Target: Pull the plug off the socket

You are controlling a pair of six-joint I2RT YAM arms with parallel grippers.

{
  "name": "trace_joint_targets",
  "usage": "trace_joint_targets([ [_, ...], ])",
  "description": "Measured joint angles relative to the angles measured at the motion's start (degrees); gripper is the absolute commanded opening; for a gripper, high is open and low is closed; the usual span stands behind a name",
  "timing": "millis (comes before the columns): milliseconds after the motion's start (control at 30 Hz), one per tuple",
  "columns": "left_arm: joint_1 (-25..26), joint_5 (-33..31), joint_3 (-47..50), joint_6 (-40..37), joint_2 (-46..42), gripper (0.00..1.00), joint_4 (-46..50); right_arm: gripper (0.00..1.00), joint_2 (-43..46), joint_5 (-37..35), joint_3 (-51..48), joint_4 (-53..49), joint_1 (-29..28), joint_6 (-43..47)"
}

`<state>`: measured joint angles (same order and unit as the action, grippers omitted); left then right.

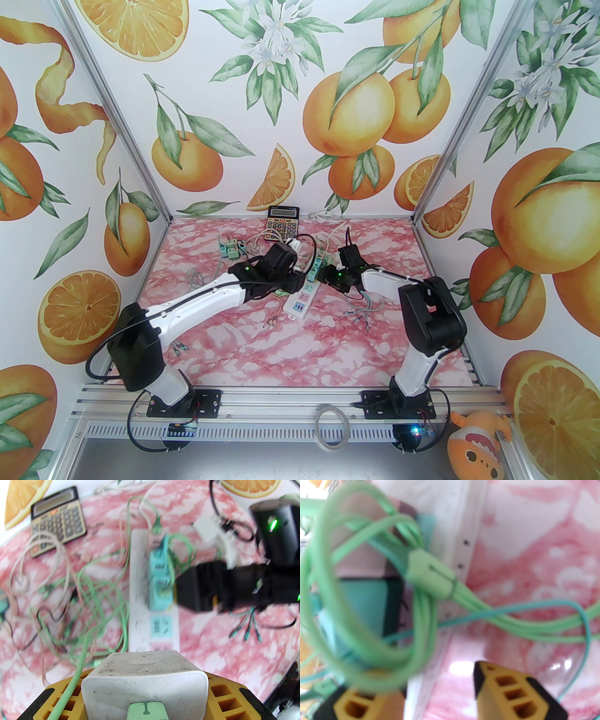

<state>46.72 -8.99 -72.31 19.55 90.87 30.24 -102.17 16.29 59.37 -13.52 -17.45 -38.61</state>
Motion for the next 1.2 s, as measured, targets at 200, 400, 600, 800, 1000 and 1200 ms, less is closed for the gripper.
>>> trace_joint_targets([
  [200,0.00,0.15,10.49,2.05,-6.19,0.41,0.20,0.70,5.95,-2.78,2.25,-2.43,0.00,1.38],
  [400,0.92,0.92,20.41,5.27,-12.66,0.41,0.13,0.77,9.18,-5.18,2.78,-3.08,0.00,2.08],
  [600,2.12,1.01,25.35,6.10,-13.79,0.42,3.23,0.78,9.29,-5.84,2.78,-4.61,0.00,2.03],
  [800,2.14,-0.59,26.12,6.05,-13.79,0.43,8.70,0.77,11.26,-6.23,2.27,-4.96,-0.04,1.97],
  [1000,2.14,-1.49,26.12,6.27,-12.87,0.47,13.73,0.78,13.16,-6.71,1.33,-4.96,-0.04,1.84],
  [1200,2.14,-0.81,26.56,6.82,-11.47,0.61,14.60,0.78,13.18,-6.88,0.70,-5.03,-0.07,1.79],
])
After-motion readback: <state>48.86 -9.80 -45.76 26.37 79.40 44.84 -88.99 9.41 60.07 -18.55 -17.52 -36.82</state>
